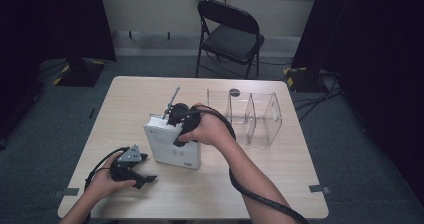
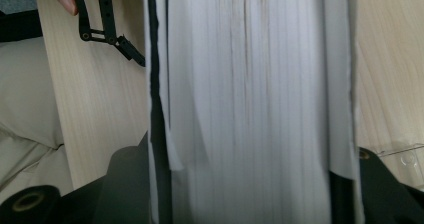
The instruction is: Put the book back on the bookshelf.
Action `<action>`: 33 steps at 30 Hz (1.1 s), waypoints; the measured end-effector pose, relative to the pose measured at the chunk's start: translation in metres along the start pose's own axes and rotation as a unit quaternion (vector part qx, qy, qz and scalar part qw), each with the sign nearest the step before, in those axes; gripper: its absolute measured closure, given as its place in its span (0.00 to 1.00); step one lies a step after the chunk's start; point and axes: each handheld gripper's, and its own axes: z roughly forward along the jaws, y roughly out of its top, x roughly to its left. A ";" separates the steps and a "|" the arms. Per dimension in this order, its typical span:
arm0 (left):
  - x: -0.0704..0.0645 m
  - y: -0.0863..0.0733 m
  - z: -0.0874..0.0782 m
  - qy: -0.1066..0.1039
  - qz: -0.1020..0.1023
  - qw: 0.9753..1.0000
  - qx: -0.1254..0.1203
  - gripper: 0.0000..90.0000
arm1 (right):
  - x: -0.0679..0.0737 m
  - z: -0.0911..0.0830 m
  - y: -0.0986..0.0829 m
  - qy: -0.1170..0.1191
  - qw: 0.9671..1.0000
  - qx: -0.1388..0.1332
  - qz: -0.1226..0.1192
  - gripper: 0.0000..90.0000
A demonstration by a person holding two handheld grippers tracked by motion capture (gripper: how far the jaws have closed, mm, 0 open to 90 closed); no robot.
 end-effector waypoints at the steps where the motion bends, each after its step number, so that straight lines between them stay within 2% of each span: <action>1: 0.000 0.000 0.000 0.000 0.000 1.000 0.000 0.12 | 0.000 0.001 0.000 0.003 1.000 -0.004 -0.005 0.54; 4: 0.000 0.000 0.000 0.000 0.001 1.000 0.001 0.12 | 0.002 0.001 0.000 0.002 1.000 -0.003 -0.009 0.55; 6: 0.000 0.000 0.000 -0.001 0.001 1.000 0.001 0.12 | 0.004 0.001 0.001 -0.001 1.000 0.000 -0.003 0.56; 7: 0.000 0.000 0.000 -0.001 0.002 1.000 0.000 0.12 | 0.005 0.001 0.001 -0.002 1.000 0.000 -0.009 0.56; 11: 0.001 -0.001 0.001 -0.004 0.004 1.000 -0.007 0.11 | 0.010 0.000 0.001 -0.010 1.000 0.002 0.004 0.58; 17: 0.001 0.000 0.001 -0.006 0.006 1.000 0.000 0.09 | 0.009 -0.001 0.000 -0.015 1.000 0.003 0.028 0.58; 20: 0.000 -0.001 0.001 -0.007 0.007 1.000 -0.001 0.08 | 0.008 -0.002 -0.001 -0.008 0.999 0.001 0.031 0.58; 21: 0.000 -0.001 0.001 -0.007 0.007 1.000 -0.001 0.08 | 0.008 -0.003 -0.002 -0.007 0.999 0.005 0.040 0.59; 22: 0.000 -0.001 0.000 -0.007 0.007 1.000 -0.001 0.08 | 0.008 -0.004 -0.004 -0.002 0.999 0.002 0.036 0.59; 28: 0.000 -0.001 0.000 -0.007 0.007 1.000 -0.001 0.08 | 0.011 -0.010 -0.017 0.009 0.999 0.003 0.050 0.58; 33: 0.000 -0.001 0.000 -0.007 0.007 1.000 -0.001 0.08 | 0.016 -0.011 -0.023 0.002 0.999 -0.001 0.037 0.56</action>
